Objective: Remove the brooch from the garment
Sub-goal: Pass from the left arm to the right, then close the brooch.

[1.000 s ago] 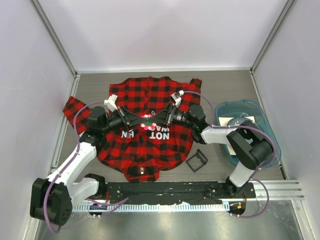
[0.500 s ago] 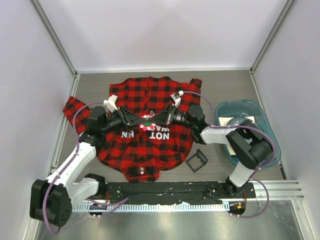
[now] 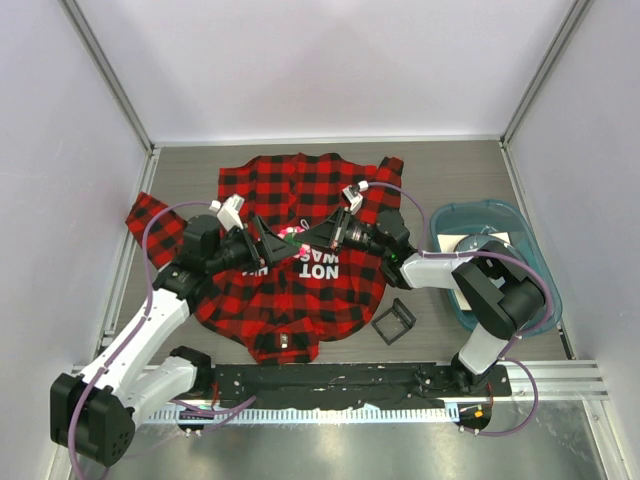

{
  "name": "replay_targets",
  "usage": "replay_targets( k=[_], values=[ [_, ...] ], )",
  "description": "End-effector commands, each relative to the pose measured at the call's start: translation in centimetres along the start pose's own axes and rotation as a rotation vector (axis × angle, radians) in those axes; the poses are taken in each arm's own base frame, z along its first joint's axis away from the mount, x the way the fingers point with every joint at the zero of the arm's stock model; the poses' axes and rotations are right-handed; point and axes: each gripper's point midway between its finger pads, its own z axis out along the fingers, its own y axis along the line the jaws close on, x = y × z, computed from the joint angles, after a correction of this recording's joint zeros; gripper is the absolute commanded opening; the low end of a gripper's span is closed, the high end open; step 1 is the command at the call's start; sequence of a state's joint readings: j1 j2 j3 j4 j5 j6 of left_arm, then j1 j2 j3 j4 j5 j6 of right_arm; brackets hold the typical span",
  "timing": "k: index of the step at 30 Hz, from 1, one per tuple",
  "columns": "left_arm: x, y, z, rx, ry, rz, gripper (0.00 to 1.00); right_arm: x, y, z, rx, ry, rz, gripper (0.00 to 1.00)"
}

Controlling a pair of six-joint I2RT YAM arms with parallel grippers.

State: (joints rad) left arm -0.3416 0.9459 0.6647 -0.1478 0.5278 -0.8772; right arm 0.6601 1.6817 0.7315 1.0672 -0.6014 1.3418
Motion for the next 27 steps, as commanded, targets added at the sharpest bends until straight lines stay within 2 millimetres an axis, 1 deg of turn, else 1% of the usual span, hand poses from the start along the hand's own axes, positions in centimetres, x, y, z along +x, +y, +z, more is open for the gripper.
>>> replay_targets(
  k=[1,5,7,8,12,16,18,20,23,27],
  values=[
    [-1.8,-1.4,-0.7,0.012,-0.081,0.100,0.86,-1.0,3.0,0.2,-0.073,-0.036,-0.057,0.01],
    [-1.9,-1.5,-0.2,0.026,-0.082,0.079,0.86,-0.8,3.1,0.3,-0.077,-0.028,-0.064,0.01],
    [-2.2,-1.9,0.1,0.052,-0.092,0.072,0.85,-0.6,3.1,0.4,-0.075,-0.020,-0.071,0.01],
    [-2.3,-2.2,0.2,0.065,-0.096,0.057,0.84,-0.5,3.1,0.4,-0.078,-0.016,-0.068,0.01],
    [-2.7,-3.6,0.6,0.141,-0.100,0.052,0.75,-0.4,3.0,0.4,-0.072,-0.011,-0.082,0.01],
    [-2.5,-3.6,0.7,0.147,-0.092,0.041,0.76,-0.4,2.9,0.3,-0.062,-0.006,-0.093,0.01],
    [-2.6,-3.6,0.7,0.145,-0.094,0.039,0.72,-0.2,2.9,0.3,-0.063,0.000,-0.095,0.01],
    [-2.5,-3.5,0.8,0.145,-0.086,0.035,0.66,-0.1,3.1,0.3,-0.068,0.003,-0.100,0.01],
    [-2.3,-3.4,0.8,0.145,-0.079,0.031,0.59,-0.1,3.1,0.3,-0.068,0.002,-0.102,0.01],
    [-2.0,-3.1,0.8,0.142,-0.075,0.028,0.55,-0.1,3.1,0.2,-0.068,0.002,-0.100,0.01]
  ],
)
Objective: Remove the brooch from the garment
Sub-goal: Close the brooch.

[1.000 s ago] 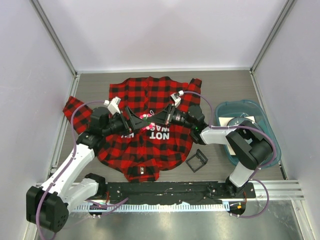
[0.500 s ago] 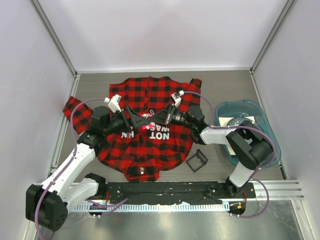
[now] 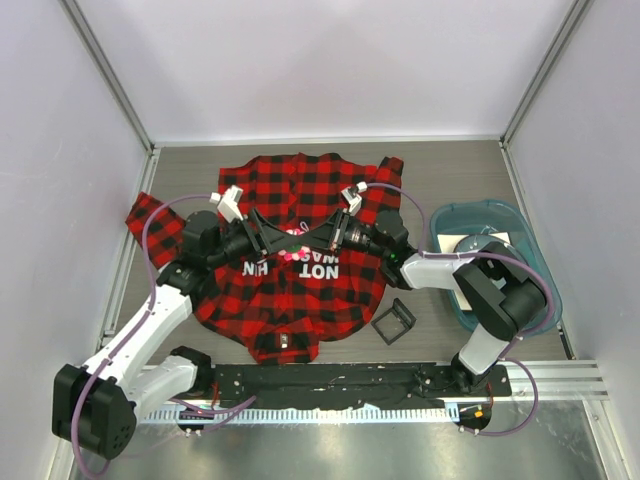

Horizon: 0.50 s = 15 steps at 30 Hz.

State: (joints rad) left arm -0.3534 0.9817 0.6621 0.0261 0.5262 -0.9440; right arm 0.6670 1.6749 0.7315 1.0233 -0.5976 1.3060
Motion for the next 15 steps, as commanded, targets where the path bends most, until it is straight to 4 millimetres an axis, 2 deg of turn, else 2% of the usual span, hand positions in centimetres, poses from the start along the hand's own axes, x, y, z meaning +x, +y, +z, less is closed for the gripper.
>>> replay_targets(
  k=[1,8,15],
  values=[
    [0.0,-0.8,-0.1,0.047,-0.005,0.020,0.53,-0.5,3.9,0.1,-0.100,-0.008,-0.089,0.01],
    [-0.1,-0.7,0.0,0.043,-0.010,0.017,0.49,-0.2,4.7,0.1,-0.120,-0.002,-0.102,0.01],
    [-0.2,-0.6,-0.2,0.030,-0.022,0.014,0.41,0.2,3.4,-0.1,-0.087,-0.003,-0.121,0.01]
  ],
)
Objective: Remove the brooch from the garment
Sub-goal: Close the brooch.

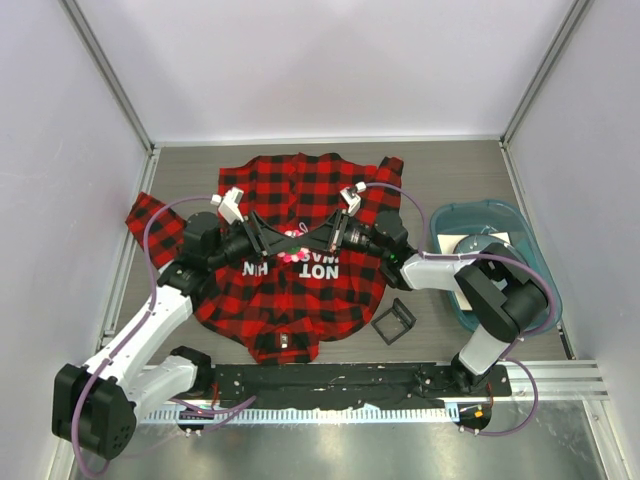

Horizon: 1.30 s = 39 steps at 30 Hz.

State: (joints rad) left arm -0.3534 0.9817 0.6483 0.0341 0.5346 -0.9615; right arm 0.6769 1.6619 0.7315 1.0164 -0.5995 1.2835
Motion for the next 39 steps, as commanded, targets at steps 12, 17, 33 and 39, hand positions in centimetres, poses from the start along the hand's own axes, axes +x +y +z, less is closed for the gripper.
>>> replay_targets(
  k=[12,17,33,39],
  values=[
    [-0.3,-0.3,-1.1,-0.017,-0.042,0.049,0.32,-0.3,3.3,-0.6,-0.088,-0.036,-0.117,0.01],
    [-0.1,-0.3,-1.2,-0.007,-0.041,0.025,0.29,-0.2,2.9,-0.9,-0.083,-0.044,-0.118,0.01],
    [1.0,-0.4,-1.0,0.057,-0.029,-0.074,0.22,0.1,2.8,-1.7,-0.111,-0.067,-0.209,0.01],
    [1.4,-0.9,-1.2,0.099,-0.007,-0.086,0.15,1.2,3.9,-2.0,-0.177,-0.012,-0.314,0.01]
  ],
)
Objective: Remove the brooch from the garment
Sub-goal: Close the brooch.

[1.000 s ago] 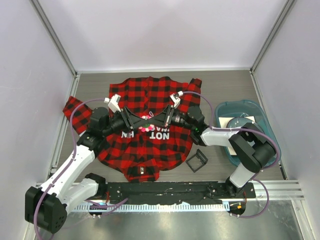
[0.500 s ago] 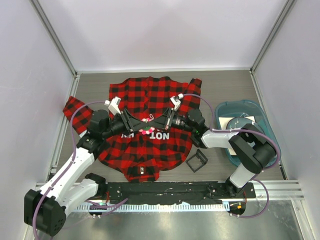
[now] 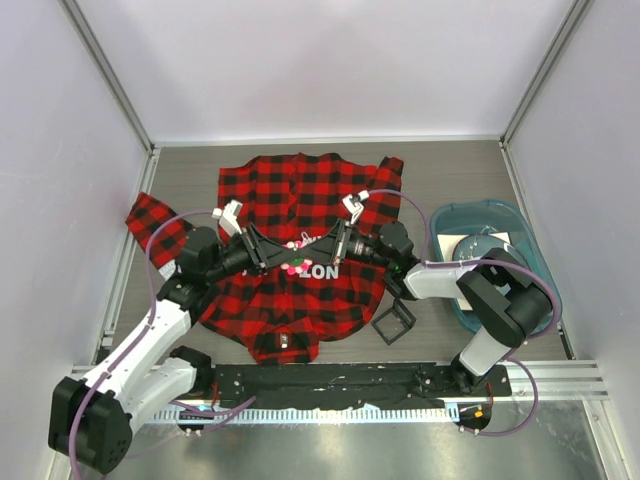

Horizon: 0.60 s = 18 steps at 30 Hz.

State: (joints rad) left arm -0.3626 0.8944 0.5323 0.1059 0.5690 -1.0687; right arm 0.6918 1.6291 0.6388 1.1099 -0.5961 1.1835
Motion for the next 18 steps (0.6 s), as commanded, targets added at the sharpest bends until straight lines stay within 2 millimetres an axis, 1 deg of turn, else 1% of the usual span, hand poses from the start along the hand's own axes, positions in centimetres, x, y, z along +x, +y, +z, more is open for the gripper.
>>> replay_targets(
  k=[1,3,7,8,11,15,18],
  values=[
    [-0.8,-1.5,-0.1,0.072,-0.019,-0.007,0.14,-0.8,4.3,-0.6,-0.158,-0.015,-0.225,0.01],
    [-0.2,-1.6,0.0,0.095,0.011,-0.024,0.13,-0.6,4.8,-0.9,-0.183,-0.010,-0.257,0.01],
    [0.1,-2.1,0.2,0.147,0.037,-0.060,0.10,-0.1,5.7,-1.1,-0.233,0.020,-0.307,0.01],
    [0.2,-2.2,0.3,0.154,0.042,-0.074,0.09,-0.1,6.2,-1.1,-0.256,0.023,-0.322,0.01],
    [0.4,-2.3,0.3,0.168,0.062,-0.073,0.07,0.4,6.7,-1.2,-0.293,0.059,-0.349,0.01],
    [0.7,-2.6,0.3,0.178,0.094,-0.056,0.06,1.1,6.9,-1.3,-0.321,0.106,-0.365,0.01],
    [0.8,-2.4,0.1,0.173,0.093,-0.056,0.05,1.3,7.1,-1.4,-0.334,0.115,-0.355,0.01]
  ],
)
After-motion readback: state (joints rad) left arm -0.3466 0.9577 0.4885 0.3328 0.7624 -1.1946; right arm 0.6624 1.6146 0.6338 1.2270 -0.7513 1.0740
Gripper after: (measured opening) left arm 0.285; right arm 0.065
